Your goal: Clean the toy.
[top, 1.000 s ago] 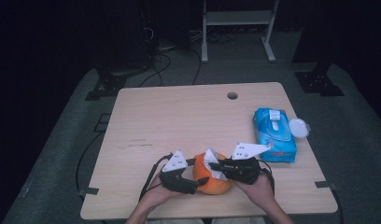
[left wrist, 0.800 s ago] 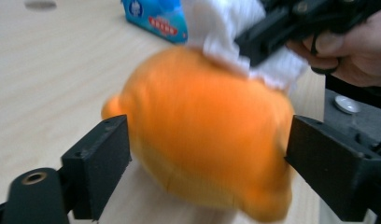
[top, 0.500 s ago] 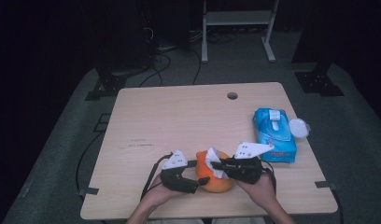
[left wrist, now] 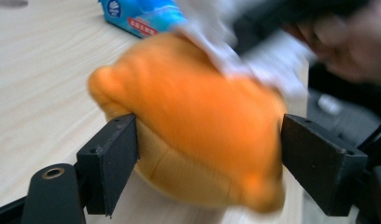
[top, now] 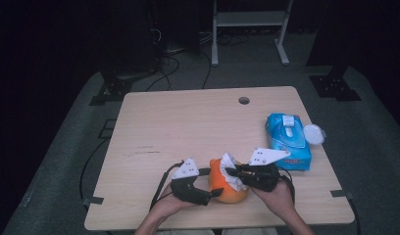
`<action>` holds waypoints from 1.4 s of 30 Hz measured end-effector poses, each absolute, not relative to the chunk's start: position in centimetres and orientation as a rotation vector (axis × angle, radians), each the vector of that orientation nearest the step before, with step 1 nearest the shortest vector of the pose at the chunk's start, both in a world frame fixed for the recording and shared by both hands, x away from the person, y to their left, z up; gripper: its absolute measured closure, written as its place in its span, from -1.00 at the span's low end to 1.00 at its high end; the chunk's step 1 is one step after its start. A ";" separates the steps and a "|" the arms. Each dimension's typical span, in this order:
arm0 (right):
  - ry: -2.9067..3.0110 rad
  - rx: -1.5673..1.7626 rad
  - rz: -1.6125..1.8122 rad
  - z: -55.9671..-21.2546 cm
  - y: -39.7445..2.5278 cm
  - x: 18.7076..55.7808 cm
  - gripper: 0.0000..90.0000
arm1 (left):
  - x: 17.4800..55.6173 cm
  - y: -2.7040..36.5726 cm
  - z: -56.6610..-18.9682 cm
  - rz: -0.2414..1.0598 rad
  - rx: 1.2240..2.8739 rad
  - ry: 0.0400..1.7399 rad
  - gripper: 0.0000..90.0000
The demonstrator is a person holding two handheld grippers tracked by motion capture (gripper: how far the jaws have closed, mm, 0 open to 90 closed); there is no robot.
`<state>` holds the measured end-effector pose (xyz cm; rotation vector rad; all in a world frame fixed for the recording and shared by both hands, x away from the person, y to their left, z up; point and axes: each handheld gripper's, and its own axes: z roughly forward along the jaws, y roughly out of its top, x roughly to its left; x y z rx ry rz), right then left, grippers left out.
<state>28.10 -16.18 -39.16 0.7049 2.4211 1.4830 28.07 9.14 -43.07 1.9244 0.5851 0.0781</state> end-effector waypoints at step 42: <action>2.449 0.630 1.451 -38.7 -13.6 27.1 0.84 | 26.2 7.6 -42.9 0.247 2.013 0.487 -0.40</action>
